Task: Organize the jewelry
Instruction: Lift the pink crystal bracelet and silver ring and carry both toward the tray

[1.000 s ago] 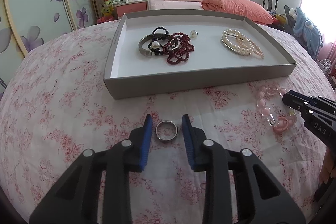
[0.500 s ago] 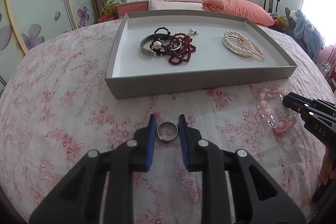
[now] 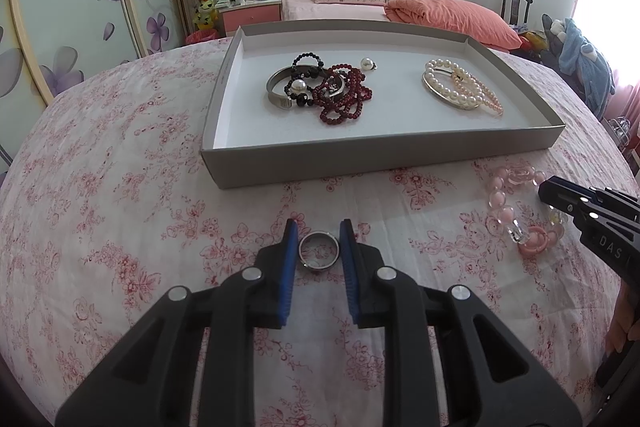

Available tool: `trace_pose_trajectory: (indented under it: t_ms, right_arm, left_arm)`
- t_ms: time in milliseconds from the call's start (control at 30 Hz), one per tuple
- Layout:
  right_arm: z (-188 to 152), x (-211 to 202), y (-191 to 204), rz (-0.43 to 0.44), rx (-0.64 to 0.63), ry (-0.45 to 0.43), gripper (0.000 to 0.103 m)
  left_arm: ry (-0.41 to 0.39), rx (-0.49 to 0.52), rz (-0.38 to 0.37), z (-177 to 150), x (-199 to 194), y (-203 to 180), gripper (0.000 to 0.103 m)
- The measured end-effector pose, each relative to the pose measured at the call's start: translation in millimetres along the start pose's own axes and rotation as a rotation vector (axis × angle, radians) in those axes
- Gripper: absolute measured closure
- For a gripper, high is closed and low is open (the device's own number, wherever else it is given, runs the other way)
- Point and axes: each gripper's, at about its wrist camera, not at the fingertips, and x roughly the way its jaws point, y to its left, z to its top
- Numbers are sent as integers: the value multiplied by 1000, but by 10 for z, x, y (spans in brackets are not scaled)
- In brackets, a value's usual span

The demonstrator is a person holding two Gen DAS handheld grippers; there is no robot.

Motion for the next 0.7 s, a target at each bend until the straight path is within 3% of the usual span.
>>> trace_pose_trajectory:
  t_ms: [167,367,700]
  right_arm:
    - [-28,-334,11,68,34,-105,89]
    - [-46,-719,134,122,33,-236,89]
    - [-153,-949,284,108,15,-336,89]
  left_arm:
    - [-44,-30,-14,-54,-143,78,81]
    - [-181,-35,-42,-139,-515,68,81]
    - [-357,-16,7,-236,-947,-17,81]
